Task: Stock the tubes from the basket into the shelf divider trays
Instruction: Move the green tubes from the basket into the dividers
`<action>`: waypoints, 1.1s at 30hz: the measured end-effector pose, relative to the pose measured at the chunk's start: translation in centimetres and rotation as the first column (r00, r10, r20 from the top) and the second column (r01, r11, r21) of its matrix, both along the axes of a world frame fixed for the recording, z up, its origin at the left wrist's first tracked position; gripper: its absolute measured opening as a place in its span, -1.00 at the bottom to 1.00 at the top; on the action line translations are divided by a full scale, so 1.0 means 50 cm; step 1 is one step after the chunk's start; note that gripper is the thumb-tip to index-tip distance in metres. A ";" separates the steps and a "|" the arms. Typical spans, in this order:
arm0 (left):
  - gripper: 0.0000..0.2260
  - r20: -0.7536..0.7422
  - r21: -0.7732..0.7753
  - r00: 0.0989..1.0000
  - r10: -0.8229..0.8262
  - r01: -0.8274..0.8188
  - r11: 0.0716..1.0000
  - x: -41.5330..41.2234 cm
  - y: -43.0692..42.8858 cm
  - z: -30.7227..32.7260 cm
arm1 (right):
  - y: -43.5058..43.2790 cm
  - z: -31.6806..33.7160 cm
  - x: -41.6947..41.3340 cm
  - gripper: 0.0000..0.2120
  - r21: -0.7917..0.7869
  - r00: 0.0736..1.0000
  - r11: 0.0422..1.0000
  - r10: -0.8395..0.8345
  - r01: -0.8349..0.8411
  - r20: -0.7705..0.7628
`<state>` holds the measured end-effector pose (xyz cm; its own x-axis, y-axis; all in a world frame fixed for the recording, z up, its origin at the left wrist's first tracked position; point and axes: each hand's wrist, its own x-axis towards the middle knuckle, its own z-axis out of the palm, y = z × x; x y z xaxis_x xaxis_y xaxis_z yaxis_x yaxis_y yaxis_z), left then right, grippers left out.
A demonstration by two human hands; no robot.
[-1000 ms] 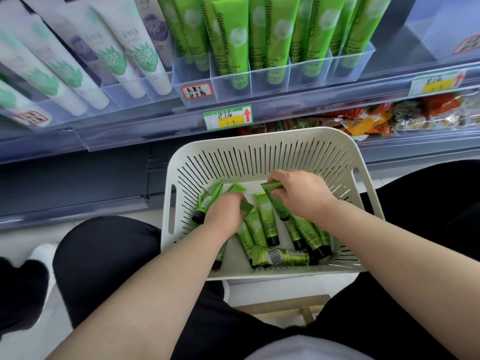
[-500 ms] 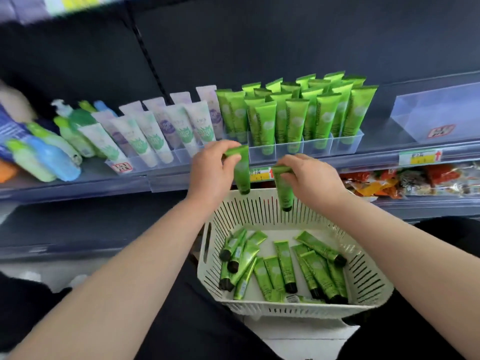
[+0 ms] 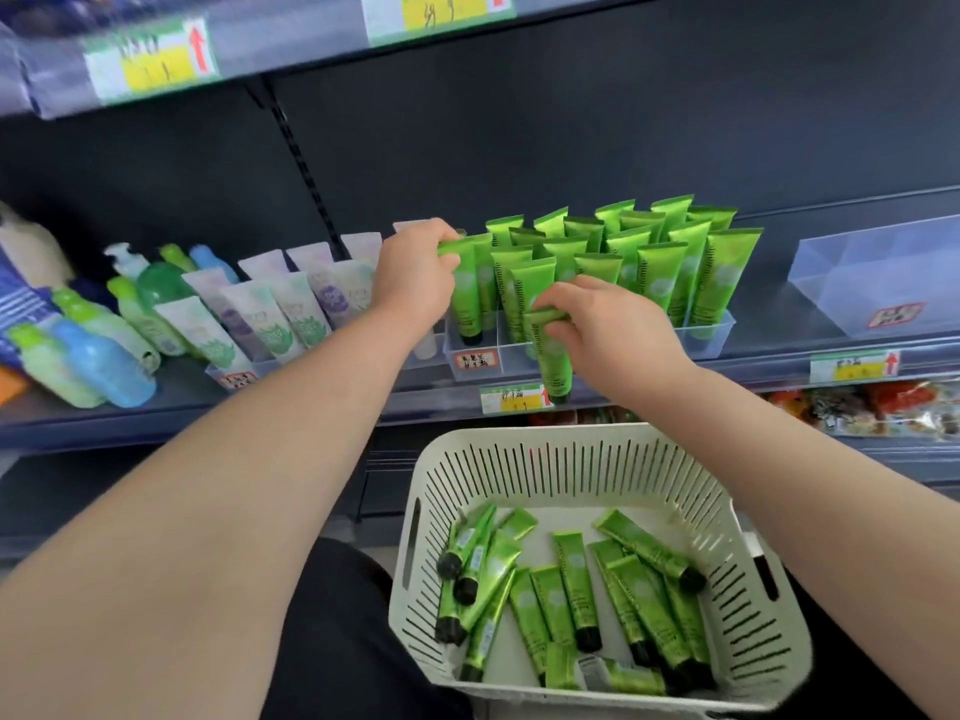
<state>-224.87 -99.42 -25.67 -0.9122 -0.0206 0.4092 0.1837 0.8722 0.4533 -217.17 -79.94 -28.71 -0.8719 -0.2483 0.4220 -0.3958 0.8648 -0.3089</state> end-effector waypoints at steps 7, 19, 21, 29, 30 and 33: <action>-0.69 0.033 -0.041 0.999 0.018 -0.017 0.999 -0.025 -0.005 -0.023 | 0.002 -0.004 -0.013 -0.75 0.011 1.000 1.000 0.001 -0.001 -0.004; -0.73 -0.072 -0.234 0.989 -0.130 0.109 0.966 0.066 -0.066 -0.019 | -0.087 0.071 -0.038 -0.74 0.020 0.994 0.999 0.041 -0.039 -0.101; -0.72 -0.050 -0.268 0.987 -0.150 0.131 0.954 0.084 -0.075 -0.029 | -0.106 0.080 -0.052 -0.73 0.008 0.992 1.000 0.029 -0.029 -0.126; -0.75 -0.061 -0.295 0.972 -0.226 0.199 0.935 0.113 -0.111 -0.064 | -0.153 0.071 -0.116 -0.72 0.118 0.998 0.992 -0.028 0.035 -0.058; -0.74 -0.065 -0.294 0.972 -0.226 0.198 0.935 0.112 -0.113 -0.066 | -0.155 0.066 -0.121 -0.71 0.128 0.999 0.991 -0.036 0.039 -0.027; -0.70 -0.064 -0.273 0.975 -0.215 0.190 0.943 0.112 -0.115 -0.070 | -0.158 0.049 -0.132 -0.68 0.152 0.998 0.987 -0.050 0.044 0.033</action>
